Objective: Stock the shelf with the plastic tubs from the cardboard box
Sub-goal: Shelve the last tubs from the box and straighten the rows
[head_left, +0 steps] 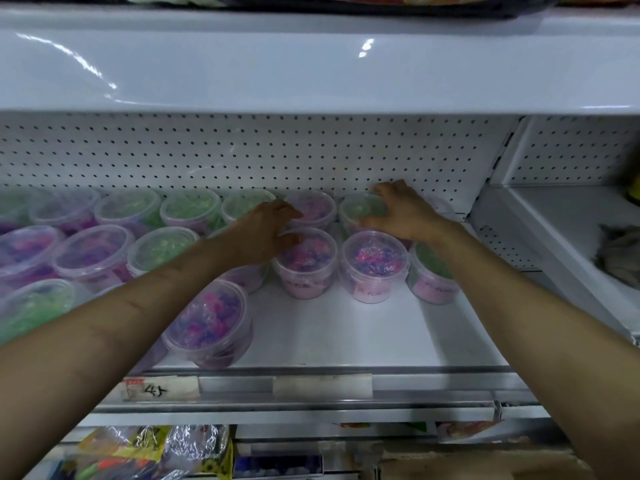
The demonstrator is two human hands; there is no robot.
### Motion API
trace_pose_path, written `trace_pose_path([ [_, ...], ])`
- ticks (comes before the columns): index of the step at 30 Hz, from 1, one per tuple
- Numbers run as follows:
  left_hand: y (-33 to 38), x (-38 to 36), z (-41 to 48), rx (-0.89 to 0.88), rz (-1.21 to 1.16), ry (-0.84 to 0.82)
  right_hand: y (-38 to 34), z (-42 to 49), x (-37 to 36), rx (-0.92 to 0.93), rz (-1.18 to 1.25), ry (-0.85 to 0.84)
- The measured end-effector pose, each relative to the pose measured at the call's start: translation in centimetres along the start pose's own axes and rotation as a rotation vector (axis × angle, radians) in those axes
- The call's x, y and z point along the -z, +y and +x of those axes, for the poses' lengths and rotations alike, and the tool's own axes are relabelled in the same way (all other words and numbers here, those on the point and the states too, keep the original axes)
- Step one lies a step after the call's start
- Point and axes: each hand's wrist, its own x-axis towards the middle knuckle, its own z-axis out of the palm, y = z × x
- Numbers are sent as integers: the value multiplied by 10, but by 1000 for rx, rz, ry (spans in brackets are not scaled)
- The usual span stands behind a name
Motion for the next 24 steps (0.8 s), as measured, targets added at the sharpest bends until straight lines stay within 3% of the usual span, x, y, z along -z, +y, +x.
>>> trace_pose_path([
  [6,-2,-1,-7,-3,-11,3,2,1,1,43,203,-154],
  [13,3,3,-3,-10,24,-21,-2,6,0,9,-25,-10],
  [24,5,5,-6,14,22,-37,0,-5,5,34,112,-77],
])
